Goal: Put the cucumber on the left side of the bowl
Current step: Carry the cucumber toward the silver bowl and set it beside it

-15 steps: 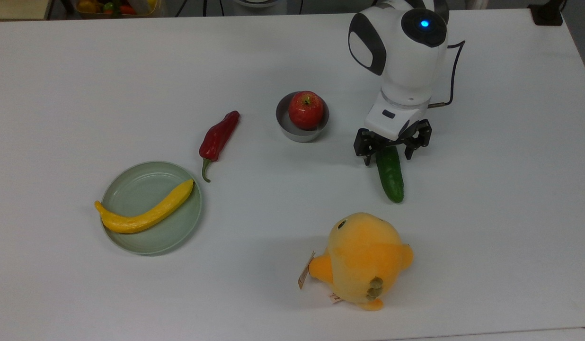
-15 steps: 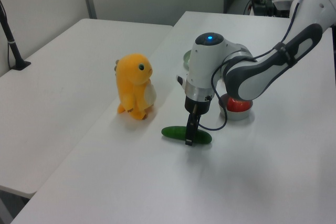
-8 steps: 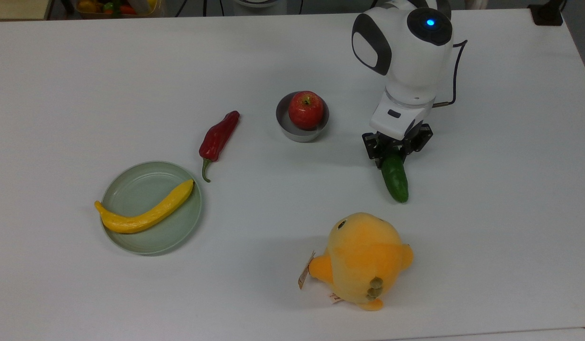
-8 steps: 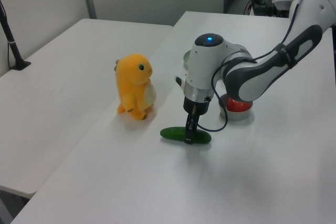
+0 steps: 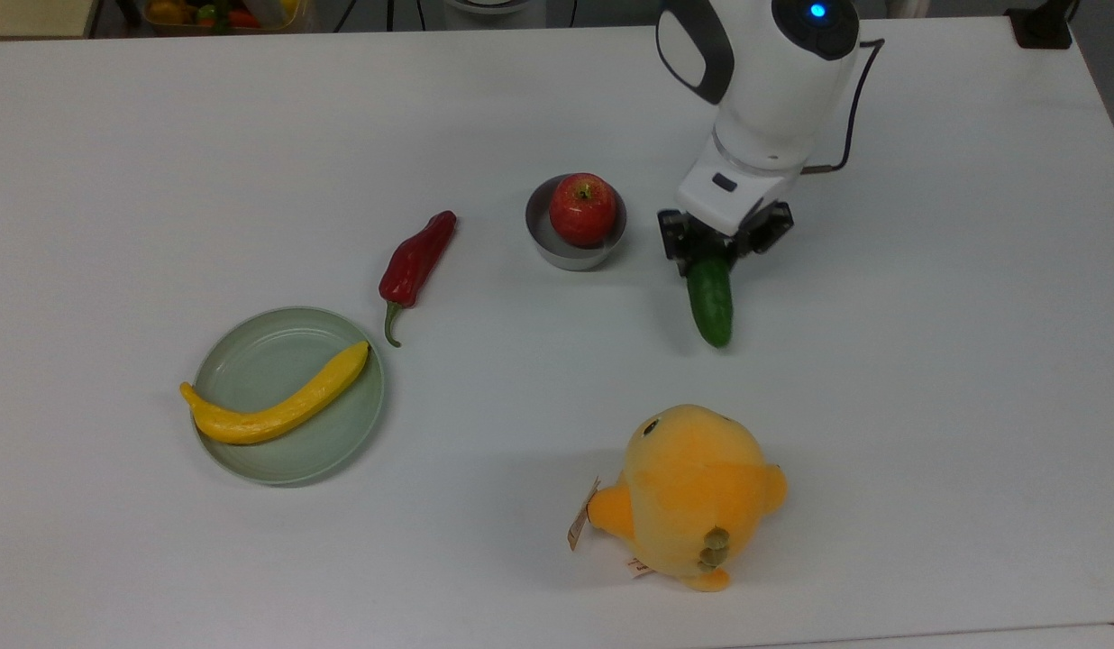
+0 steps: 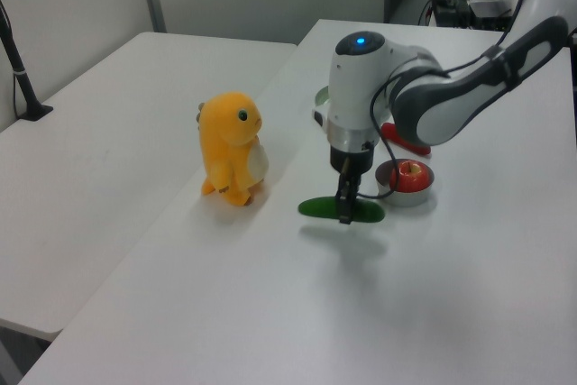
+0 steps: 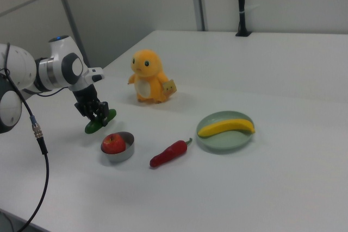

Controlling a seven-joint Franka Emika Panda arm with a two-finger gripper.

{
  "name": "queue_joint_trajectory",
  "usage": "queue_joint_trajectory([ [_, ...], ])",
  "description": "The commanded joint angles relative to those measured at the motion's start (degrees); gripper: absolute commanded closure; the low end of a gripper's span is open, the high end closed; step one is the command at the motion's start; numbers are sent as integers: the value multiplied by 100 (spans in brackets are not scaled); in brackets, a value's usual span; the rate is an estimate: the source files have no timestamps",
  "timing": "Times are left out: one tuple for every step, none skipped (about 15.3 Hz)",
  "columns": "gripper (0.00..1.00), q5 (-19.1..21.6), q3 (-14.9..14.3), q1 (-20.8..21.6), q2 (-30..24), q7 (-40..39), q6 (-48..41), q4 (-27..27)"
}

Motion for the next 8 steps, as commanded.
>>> queue_joint_trajectory([
  [76, -93, 86, -152, -523, 119, -618, -555],
  [76, -137, 86, -178, -524, 102, -733, -590],
  [76, -146, 86, -196, -524, 93, -786, -599],
  [75, -155, 86, -196, -524, 93, -795, -617],
  [75, -190, 86, -205, -524, 84, -795, -652],
  [75, -277, 86, -196, -515, 93, -795, -713],
  [71, -339, 86, -196, -524, 101, -795, -766],
  [67, -357, 86, -205, -515, 110, -804, -766],
])
